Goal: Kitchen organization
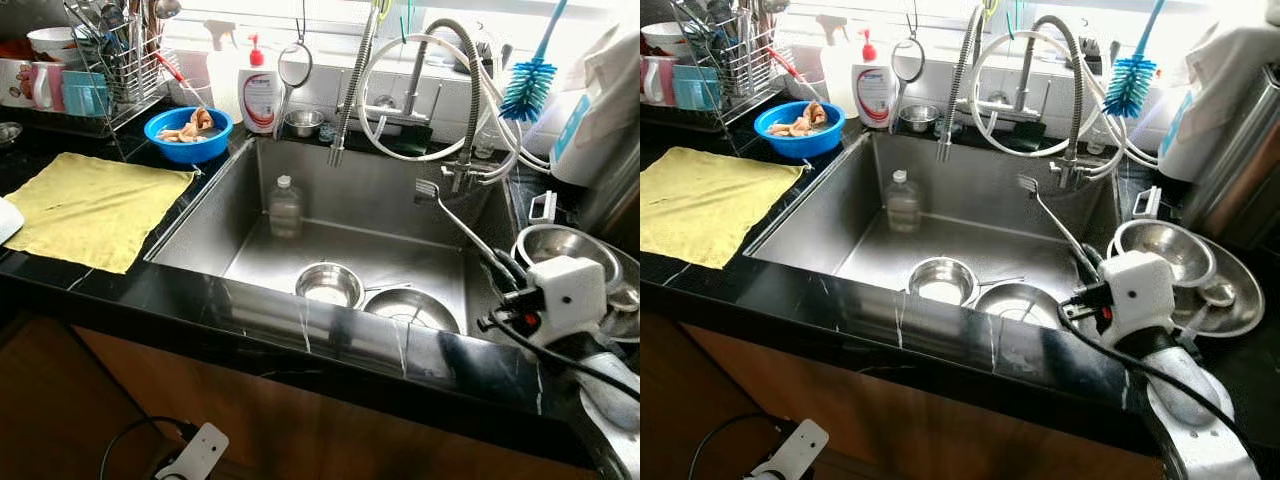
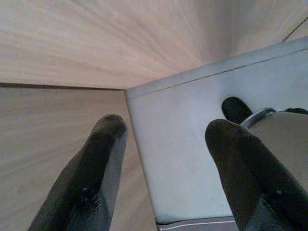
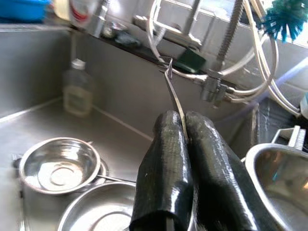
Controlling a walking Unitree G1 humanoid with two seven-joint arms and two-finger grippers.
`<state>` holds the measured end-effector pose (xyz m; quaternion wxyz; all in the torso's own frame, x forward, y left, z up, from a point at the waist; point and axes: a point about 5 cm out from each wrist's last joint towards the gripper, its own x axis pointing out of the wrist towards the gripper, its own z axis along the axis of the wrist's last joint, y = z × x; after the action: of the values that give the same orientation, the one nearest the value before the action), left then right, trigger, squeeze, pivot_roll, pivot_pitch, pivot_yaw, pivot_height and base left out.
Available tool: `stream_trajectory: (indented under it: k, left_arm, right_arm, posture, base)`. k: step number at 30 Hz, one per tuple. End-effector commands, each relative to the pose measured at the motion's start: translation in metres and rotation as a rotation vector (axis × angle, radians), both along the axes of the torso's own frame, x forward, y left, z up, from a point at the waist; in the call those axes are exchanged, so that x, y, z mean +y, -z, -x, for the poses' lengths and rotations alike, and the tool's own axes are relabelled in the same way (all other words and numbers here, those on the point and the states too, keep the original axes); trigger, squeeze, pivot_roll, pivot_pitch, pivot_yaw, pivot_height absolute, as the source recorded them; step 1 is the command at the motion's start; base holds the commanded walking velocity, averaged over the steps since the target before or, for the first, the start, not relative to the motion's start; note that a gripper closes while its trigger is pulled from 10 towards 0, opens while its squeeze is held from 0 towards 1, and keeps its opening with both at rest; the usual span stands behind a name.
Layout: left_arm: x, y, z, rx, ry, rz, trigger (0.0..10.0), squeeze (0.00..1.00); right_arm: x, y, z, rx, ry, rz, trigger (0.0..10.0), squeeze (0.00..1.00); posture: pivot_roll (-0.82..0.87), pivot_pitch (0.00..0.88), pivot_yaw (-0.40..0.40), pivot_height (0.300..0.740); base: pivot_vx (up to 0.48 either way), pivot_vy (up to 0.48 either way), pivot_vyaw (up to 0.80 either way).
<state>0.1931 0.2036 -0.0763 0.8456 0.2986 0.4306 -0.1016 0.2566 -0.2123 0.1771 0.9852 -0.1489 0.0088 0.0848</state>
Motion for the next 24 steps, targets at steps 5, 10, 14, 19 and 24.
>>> stream_trajectory:
  k: [5, 10, 14, 19, 24]
  left_arm:
    - [0.001, 0.001, 0.001, 0.005, 0.001, -0.002, 10.0, 0.0]
    - [0.001, 0.001, 0.002, 0.002, -0.007, 0.001, 10.0, 0.0]
    - [0.001, 0.001, 0.002, 0.003, -0.009, -0.001, 10.0, 0.0]
    - [0.001, 0.001, 0.003, 0.008, -0.005, -0.002, 10.0, 0.0]
    - [0.001, 0.002, 0.003, 0.014, 0.004, -0.004, 10.0, 0.0]
  right_arm:
    - [0.011, 0.007, -0.026, 0.048, 0.002, -0.058, 10.0, 0.0]
    - [0.022, 0.009, -0.038, 0.064, -0.039, -0.069, 10.0, 0.0]
    - [0.026, 0.013, -0.042, 0.086, -0.065, -0.092, 10.0, 0.0]
    - [0.027, 0.022, -0.044, 0.135, -0.04, -0.07, 10.0, 0.0]
    - [0.027, 0.032, -0.045, 0.187, -0.019, -0.073, 10.0, 0.0]
  posture:
    - [-0.04, 0.0, -0.03, 0.74]
    - [-0.03, 0.0, -0.037, 0.74]
    - [-0.02, 0.0, -0.039, 0.74]
    - [-0.02, 0.0, -0.037, 0.74]
    - [-0.02, 0.0, -0.036, 0.74]
  base:
    - [0.0, 0.0, 0.0]
    - [0.0, 0.0, 0.0]
    - [0.0, 0.0, 0.0]
    - [0.0, 0.0, 0.0]
    - [0.0, 0.0, 0.0]
